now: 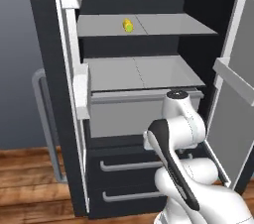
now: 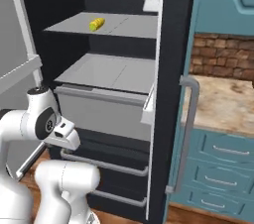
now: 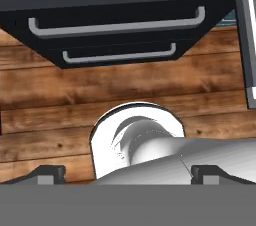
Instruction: Gather the cucumber and corn from the fridge and place them on a tray on the dining counter. Then gather the chicken drumstick and steak from the fridge and place them on the other tray.
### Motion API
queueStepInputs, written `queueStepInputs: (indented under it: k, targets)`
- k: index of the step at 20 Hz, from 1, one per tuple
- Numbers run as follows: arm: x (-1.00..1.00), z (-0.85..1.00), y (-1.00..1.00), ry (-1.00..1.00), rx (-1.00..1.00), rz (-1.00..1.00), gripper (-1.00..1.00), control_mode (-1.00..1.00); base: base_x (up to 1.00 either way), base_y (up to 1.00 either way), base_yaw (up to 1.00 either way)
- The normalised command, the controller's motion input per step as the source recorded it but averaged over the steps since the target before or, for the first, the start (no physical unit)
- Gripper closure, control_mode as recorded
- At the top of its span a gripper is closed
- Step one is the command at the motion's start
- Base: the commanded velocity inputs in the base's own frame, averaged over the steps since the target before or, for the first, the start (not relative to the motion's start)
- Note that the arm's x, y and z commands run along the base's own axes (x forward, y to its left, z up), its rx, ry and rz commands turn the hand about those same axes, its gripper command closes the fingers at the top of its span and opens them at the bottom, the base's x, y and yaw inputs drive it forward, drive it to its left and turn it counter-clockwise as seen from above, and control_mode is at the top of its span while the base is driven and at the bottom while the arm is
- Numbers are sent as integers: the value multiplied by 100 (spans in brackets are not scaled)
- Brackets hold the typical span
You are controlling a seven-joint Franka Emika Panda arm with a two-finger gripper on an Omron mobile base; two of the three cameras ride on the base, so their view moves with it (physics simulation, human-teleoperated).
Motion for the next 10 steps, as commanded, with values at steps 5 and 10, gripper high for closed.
queueStepInputs:
  k: [5,10]
  targets:
    - [0,0,0,0,0,0,-100,100,60,27,-27]
    - [0,0,0,0,0,0,-100,100,37,32,-12]
